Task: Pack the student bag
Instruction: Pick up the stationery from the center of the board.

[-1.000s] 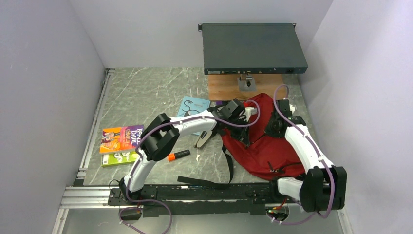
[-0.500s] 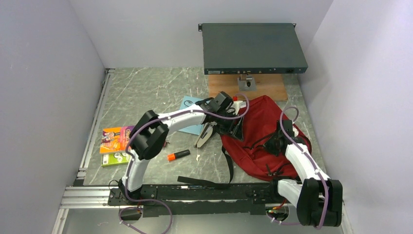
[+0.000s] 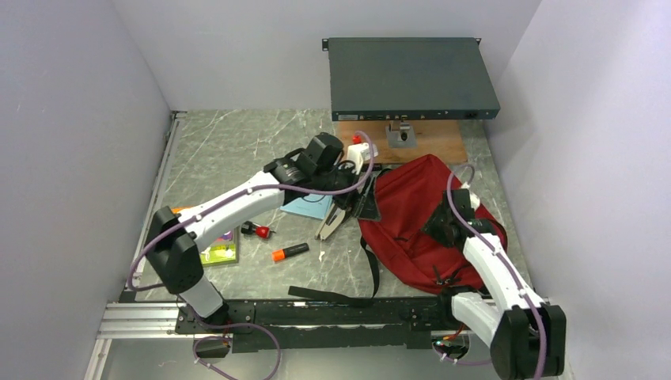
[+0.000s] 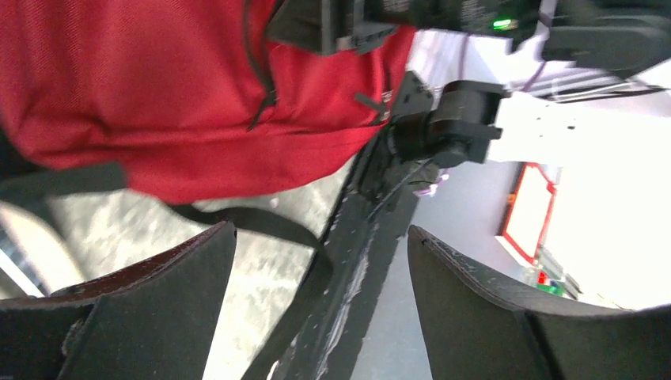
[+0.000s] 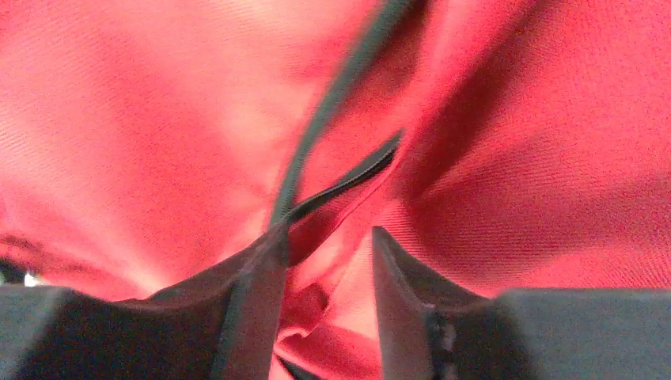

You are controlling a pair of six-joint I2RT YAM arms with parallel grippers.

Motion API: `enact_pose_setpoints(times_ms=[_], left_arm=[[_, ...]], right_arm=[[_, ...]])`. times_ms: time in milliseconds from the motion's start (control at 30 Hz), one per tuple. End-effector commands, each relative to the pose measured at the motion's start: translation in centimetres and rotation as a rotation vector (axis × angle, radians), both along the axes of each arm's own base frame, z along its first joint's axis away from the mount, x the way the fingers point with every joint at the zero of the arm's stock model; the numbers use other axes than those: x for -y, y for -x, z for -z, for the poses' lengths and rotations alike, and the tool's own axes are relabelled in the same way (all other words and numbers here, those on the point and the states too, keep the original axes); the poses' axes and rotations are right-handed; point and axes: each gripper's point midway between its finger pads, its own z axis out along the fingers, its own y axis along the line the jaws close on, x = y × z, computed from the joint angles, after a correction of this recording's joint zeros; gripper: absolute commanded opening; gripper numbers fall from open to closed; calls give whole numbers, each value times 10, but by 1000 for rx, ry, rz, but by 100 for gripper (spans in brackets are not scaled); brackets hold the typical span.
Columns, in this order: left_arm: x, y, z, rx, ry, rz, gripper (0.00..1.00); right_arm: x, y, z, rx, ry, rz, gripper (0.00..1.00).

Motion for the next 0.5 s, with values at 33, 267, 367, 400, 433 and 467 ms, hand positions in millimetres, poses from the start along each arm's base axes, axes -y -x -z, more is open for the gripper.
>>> enact_pose_setpoints(times_ms=[33,267,367,400,433,467], left_arm=[[-57,-19,11,178,-122,-135,87],[-112,-37,-46,454,-45,-396,90],[-137,-39,-72,565,35,-514,92],[-143,-37,-78,588,59,-536,93],[-154,-39,-86,625,74,-586,93],[-163,-41,-90,650,80,-633,94]], right_arm=[[-32,-38,-86,234,130,-276,57],[-109,-81,-128,428,254,-616,71],[-157,-105,-145,580,291,-762,74],[-169,-113,-148,627,319,-796,77],[-177,-121,-147,657,353,-822,79],[-180,-132,-145,673,394,-815,81]])
